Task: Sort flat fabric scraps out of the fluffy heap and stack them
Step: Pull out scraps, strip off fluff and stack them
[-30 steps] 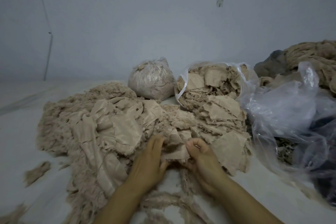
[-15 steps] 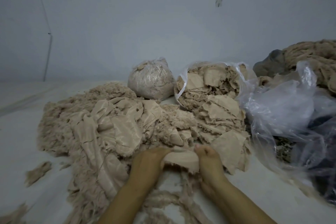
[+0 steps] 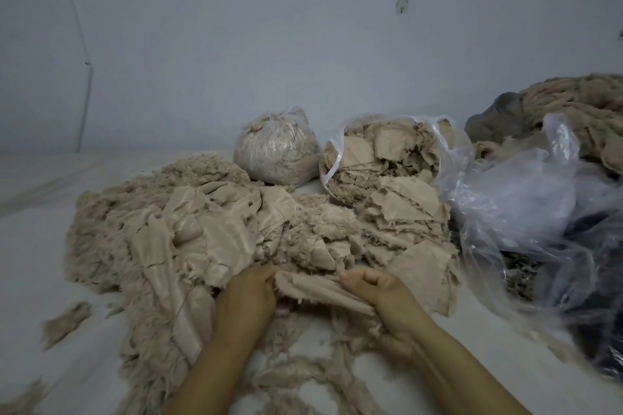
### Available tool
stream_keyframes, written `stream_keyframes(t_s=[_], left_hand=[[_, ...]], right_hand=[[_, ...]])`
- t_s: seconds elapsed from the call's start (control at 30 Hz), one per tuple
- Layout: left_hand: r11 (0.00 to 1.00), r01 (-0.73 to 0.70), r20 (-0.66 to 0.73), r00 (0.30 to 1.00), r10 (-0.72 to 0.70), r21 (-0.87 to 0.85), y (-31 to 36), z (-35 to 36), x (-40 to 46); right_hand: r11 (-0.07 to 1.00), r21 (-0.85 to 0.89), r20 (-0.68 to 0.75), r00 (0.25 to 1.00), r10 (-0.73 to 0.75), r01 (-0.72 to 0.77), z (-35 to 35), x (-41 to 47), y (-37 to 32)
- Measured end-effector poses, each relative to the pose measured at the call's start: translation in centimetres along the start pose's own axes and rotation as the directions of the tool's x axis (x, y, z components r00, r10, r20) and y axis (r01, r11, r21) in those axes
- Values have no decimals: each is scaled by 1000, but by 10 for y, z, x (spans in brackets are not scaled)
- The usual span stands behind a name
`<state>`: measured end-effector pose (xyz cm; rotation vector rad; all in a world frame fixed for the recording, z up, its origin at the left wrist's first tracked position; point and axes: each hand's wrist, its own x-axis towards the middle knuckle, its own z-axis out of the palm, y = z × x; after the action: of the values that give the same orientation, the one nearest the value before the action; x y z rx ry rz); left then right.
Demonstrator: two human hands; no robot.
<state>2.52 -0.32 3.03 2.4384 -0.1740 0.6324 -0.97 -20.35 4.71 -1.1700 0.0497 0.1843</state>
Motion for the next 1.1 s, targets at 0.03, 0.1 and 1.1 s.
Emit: stream_keyframes(t_s=[0.03, 0.1, 1.1], left_hand=[[1000, 11, -22, 1000, -11, 0, 3, 0, 0], [996, -53, -57, 997, 48, -74, 8, 1, -2], [997, -58, -53, 997, 55, -47, -3, -4, 5]], right_hand=[[1000, 20, -14, 1000, -17, 18, 0, 1, -1], [990, -142, -98, 995, -14, 0, 1, 1, 2], [417, -755, 52, 680, -731, 506, -6, 3, 20]])
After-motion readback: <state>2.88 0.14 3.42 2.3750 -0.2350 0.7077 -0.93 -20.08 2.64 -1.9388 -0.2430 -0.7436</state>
